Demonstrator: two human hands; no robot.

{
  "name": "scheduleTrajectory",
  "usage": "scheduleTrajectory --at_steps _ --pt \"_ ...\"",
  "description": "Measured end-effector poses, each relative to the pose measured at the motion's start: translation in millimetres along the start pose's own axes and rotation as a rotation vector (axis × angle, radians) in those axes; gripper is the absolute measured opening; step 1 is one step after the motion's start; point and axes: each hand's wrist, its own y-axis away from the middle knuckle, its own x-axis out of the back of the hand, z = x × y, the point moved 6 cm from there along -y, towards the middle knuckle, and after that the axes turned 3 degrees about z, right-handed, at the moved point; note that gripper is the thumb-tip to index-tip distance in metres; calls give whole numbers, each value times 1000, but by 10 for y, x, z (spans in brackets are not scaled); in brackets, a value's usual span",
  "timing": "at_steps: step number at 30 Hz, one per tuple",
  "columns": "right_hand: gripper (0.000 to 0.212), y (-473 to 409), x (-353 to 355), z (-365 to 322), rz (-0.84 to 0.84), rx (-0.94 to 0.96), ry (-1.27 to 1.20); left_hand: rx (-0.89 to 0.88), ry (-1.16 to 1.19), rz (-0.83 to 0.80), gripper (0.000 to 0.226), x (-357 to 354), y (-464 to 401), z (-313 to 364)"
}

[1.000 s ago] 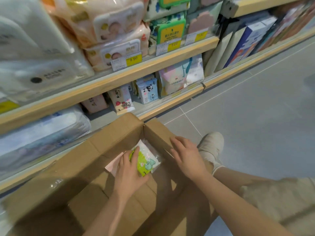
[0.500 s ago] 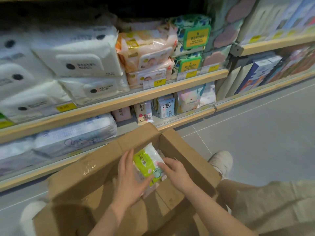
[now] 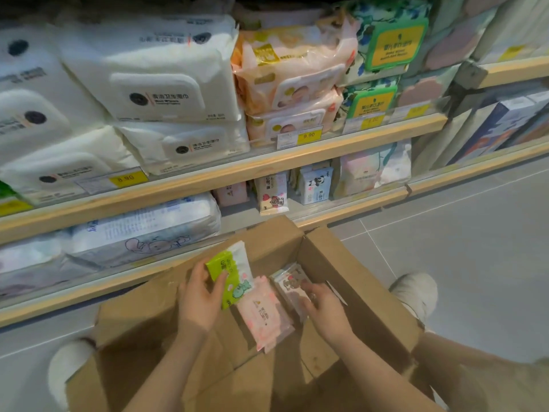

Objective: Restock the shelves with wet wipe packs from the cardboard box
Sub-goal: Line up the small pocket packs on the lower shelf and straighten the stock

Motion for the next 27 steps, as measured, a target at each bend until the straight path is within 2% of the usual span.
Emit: scheduleTrajectory --at_steps 2,7,10,12,15,17,19,23,27 --pt "41 -104 -125 175 -19 -48 81 -37 -66 -4 39 -50 -91 -111" --pt "46 -363 -415 411 -57 -141 224 -199 -115 68 18 -107 -112 21" --pt "49 -439 -548 450 -50 -157 281 -206 -120 106 19 -102 -124 72" --pt "50 -450 -588 455 -26 -189 230 -207 -122 111 20 -103 -115 113" --pt "50 -463 -553 409 46 -186 264 -213 -126 116 13 -111 -101 121" --pt "44 -442 -508 353 48 -170 308 -203 -111 108 7 -110 -106 91" --pt "39 -392 -440 294 19 -149 340 -223 -101 99 12 -113 -105 79" --pt "27 -261 -161 119 82 -96 160 -189 -65 98 19 -102 -105 9" --pt "13 -223 240 -252 115 60 35 -106 -52 60 17 -103 -124 2"
